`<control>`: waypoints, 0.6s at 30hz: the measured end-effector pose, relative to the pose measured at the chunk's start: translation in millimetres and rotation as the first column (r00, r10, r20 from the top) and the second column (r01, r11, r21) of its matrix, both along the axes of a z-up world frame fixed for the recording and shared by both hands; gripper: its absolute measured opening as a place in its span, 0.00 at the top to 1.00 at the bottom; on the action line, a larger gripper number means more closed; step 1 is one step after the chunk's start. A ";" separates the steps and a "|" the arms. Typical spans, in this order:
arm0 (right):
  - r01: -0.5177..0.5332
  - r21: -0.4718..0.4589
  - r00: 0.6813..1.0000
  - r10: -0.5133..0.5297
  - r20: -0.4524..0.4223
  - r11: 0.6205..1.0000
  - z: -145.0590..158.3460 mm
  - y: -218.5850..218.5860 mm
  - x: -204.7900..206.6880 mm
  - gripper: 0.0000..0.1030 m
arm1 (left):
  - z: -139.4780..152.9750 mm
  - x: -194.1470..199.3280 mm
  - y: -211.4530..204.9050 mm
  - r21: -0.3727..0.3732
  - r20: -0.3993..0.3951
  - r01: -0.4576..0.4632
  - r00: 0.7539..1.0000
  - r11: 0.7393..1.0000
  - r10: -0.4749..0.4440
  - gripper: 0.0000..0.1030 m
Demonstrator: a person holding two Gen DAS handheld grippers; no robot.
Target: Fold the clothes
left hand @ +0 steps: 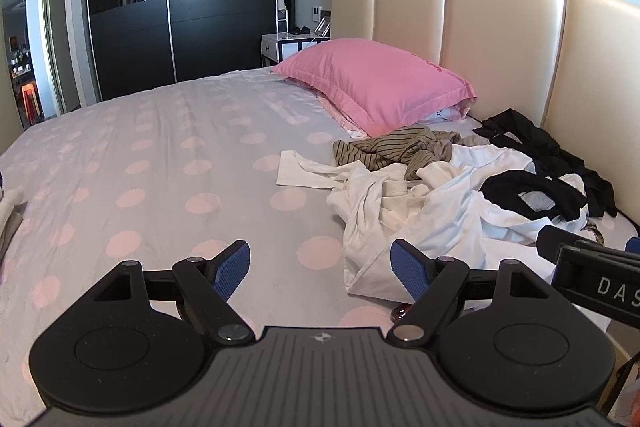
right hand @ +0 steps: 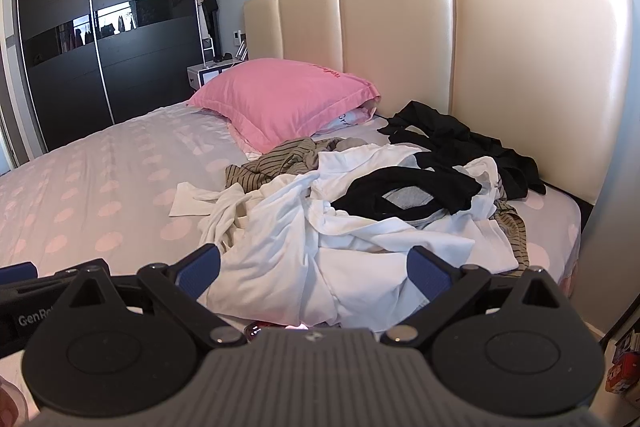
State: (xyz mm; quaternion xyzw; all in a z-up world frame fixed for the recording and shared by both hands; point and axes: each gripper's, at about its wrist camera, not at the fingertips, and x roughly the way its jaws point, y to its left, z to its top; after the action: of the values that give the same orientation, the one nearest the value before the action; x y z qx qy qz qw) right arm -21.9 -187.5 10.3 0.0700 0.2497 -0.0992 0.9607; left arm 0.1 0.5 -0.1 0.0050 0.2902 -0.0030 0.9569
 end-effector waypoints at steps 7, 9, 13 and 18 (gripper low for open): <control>0.006 -0.002 1.000 -0.006 -0.006 1.000 0.5 1.5 0.6 0.02 | -3.0 -7.3 -0.1 0.013 0.015 0.000 1.000 1.000 0.000 0.25; 0.009 0.005 1.000 -0.009 -0.007 1.000 1.1 1.7 0.7 0.02 | -2.5 -2.7 -2.6 0.006 -0.011 0.002 1.000 1.000 -0.002 0.25; 0.005 0.010 1.000 -0.005 -0.011 1.000 0.2 -2.4 2.6 0.02 | -2.1 2.4 -2.8 -0.001 -0.032 0.007 0.999 1.000 -0.007 0.25; 0.003 0.010 1.000 -0.003 -0.009 1.000 0.3 -2.4 2.1 0.02 | -2.2 -0.5 -0.8 -0.011 -0.028 0.009 1.000 1.000 -0.009 0.25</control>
State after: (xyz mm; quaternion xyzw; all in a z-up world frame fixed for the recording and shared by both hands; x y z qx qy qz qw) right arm -19.8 -189.9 10.6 0.0746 0.2544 -0.0999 0.9590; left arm -0.4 -0.3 -2.3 0.0011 0.3035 -0.0090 0.9528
